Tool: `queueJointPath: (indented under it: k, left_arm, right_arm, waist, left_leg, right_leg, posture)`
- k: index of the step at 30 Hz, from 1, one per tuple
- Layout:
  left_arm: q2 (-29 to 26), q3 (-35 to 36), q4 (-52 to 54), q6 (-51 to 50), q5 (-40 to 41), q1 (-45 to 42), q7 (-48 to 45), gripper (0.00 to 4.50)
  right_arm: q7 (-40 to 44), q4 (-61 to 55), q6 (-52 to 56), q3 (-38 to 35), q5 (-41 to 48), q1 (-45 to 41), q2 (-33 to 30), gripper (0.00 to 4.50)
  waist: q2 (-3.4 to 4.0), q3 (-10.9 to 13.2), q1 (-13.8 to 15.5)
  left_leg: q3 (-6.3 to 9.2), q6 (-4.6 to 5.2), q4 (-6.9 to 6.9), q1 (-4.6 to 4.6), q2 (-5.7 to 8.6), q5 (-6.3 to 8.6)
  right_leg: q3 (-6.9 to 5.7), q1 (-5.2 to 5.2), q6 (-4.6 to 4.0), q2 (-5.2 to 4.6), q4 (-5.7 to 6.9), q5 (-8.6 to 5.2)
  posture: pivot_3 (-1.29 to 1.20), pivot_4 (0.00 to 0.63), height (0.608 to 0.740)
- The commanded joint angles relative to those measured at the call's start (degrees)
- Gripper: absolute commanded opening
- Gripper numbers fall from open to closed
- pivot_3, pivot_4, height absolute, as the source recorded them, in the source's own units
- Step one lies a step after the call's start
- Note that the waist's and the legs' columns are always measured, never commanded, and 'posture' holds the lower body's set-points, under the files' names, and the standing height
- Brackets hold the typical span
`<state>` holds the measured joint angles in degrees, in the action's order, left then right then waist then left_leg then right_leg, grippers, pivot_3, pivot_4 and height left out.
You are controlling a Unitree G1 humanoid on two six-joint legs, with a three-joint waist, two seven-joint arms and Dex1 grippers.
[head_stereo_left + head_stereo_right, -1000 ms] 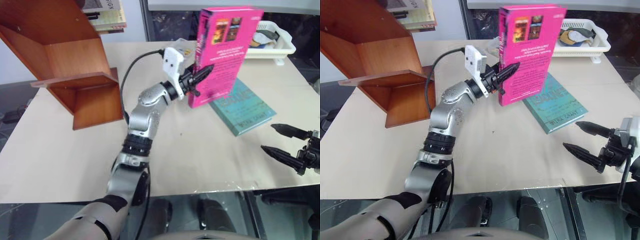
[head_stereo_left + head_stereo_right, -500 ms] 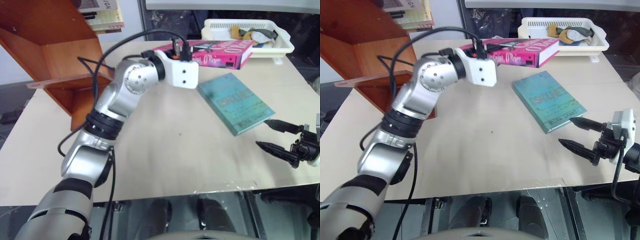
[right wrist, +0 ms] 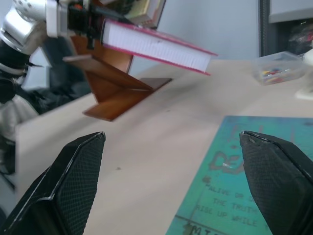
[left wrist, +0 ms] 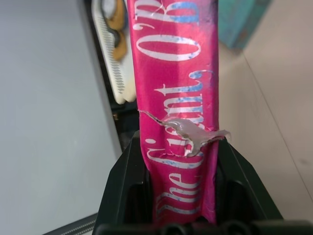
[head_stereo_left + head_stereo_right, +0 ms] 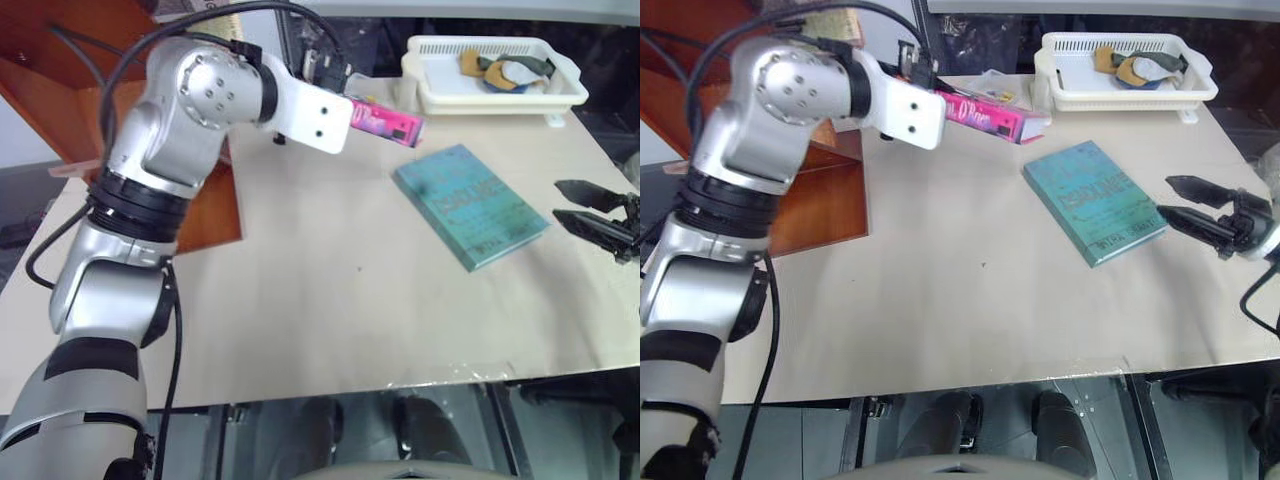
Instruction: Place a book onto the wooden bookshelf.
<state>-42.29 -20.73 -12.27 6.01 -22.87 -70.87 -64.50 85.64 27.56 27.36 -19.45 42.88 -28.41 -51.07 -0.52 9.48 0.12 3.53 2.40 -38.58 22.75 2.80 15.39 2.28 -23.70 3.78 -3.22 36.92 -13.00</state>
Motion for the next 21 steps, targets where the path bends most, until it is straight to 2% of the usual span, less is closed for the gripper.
queueJointPath:
  k: [1, 4, 7, 9, 13, 21]
  left_arm:
    - [-2.70, 3.02, 4.73, -4.24, 2.82, -1.46, -5.39, 1.22]
    - [-3.66, 4.92, 11.19, -14.34, 7.36, -0.76, -11.49, 1.22]
    - [-6.66, 4.76, 12.38, -14.65, 5.39, -0.41, -11.95, 1.22]
    - [-6.28, 5.86, 14.05, -17.28, 4.40, -0.70, -8.91, 1.22]
    - [-7.63, 8.00, 22.49, -24.35, 8.25, 1.80, -11.95, 1.22]
    - [-12.30, 10.96, 27.42, -29.55, 8.66, 1.14, -11.42, 1.22]
  right_arm:
    - [6.44, 7.03, 1.73, 2.52, -1.20, -4.41, -2.82, 4.50]
    - [6.86, 9.81, 3.05, 4.96, 0.70, -7.63, -3.43, 4.50]
    - [6.86, 10.22, 2.11, 7.88, 1.49, -8.87, -3.81, 4.50]
    - [6.86, 11.38, 1.28, 10.08, 1.46, -10.06, -3.78, 4.50]
    - [6.86, 14.52, -1.25, 13.41, -0.03, -12.20, -3.02, 4.50]
    - [6.86, 17.81, -3.91, 16.28, -0.89, -14.72, -1.91, 4.50]
  waist:
    - [0.03, 0.04, -0.33]
    - [0.05, 0.12, -0.85]
    - [0.12, 0.17, -1.22]
    - [0.14, 0.18, -1.22]
    - [0.16, 0.23, -1.23]
    - [0.18, 0.25, -1.09]
  left_leg:
    - [-0.02, -0.01, -0.01, 0.08, 0.00, 0.00]
    - [-0.02, -0.02, -0.02, 0.12, 0.00, -0.01]
    - [-0.02, -0.02, -0.02, 0.11, 0.00, -0.01]
    - [-0.03, -0.02, -0.01, 0.05, -0.04, -0.01]
    - [-0.07, 0.02, -0.09, 0.05, -0.06, 0.02]
    - [-0.05, -0.02, -0.13, 0.07, -0.05, -0.01]
  right_leg:
    - [0.01, -0.06, 0.00, 0.00, 0.00, 0.00]
    - [0.03, -0.09, 0.01, -0.02, 0.00, 0.00]
    - [0.04, -0.09, 0.02, -0.01, -0.01, -0.01]
    - [0.06, -0.09, 0.02, 0.03, 0.04, -0.01]
    - [0.09, -0.09, 0.03, 0.05, 0.12, -0.01]
    - [0.07, -0.09, 0.03, 0.04, 0.13, -0.01]
  posture:
    - [0.00, 0.150, 0.740]
    - [0.00, 0.150, 0.740]
    - [0.00, 0.150, 0.740]
    - [0.00, 0.150, 0.740]
    - [0.00, 0.150, 0.740]
    - [0.00, 0.150, 0.740]
